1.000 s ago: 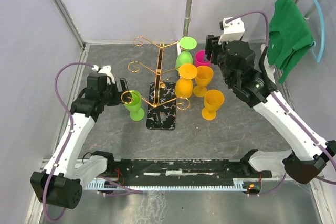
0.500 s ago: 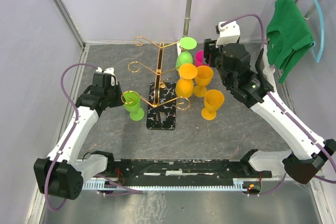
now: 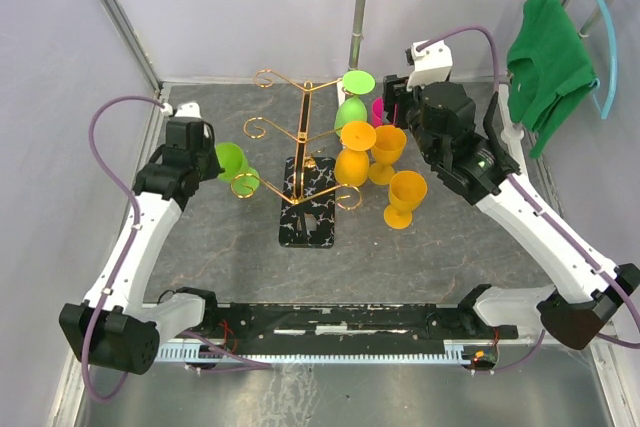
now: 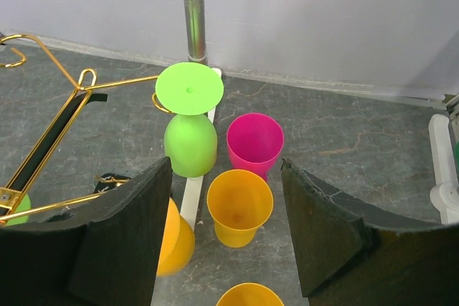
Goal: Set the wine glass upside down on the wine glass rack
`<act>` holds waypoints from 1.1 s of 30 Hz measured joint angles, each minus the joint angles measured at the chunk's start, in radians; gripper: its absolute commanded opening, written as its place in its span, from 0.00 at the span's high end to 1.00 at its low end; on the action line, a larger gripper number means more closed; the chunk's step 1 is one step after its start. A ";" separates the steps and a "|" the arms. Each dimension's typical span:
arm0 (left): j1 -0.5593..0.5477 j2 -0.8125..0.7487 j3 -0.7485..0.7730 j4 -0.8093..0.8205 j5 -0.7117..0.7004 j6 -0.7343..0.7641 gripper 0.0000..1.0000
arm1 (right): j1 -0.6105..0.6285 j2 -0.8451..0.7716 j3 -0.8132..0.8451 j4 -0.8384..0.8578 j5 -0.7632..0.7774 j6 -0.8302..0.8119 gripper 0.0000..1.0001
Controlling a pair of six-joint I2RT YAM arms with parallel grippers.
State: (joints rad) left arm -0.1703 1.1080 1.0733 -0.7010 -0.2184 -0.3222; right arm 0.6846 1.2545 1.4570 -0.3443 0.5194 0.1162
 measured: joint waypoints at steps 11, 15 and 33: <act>0.000 0.000 0.228 0.109 -0.244 0.064 0.97 | 0.000 0.093 0.021 -0.011 -0.083 0.003 0.28; 0.000 0.000 0.287 0.242 -0.251 0.143 0.97 | 0.000 0.120 0.057 -0.017 -0.131 0.013 0.28; -0.005 -0.027 0.166 1.003 -0.050 0.388 0.97 | 0.000 0.258 0.301 -0.027 -0.295 0.217 0.33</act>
State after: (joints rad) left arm -0.1749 1.0805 1.2392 0.3016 -0.2680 0.0654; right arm 0.6849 1.5127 1.7576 -0.3717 0.2245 0.3328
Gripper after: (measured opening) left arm 0.046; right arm 0.692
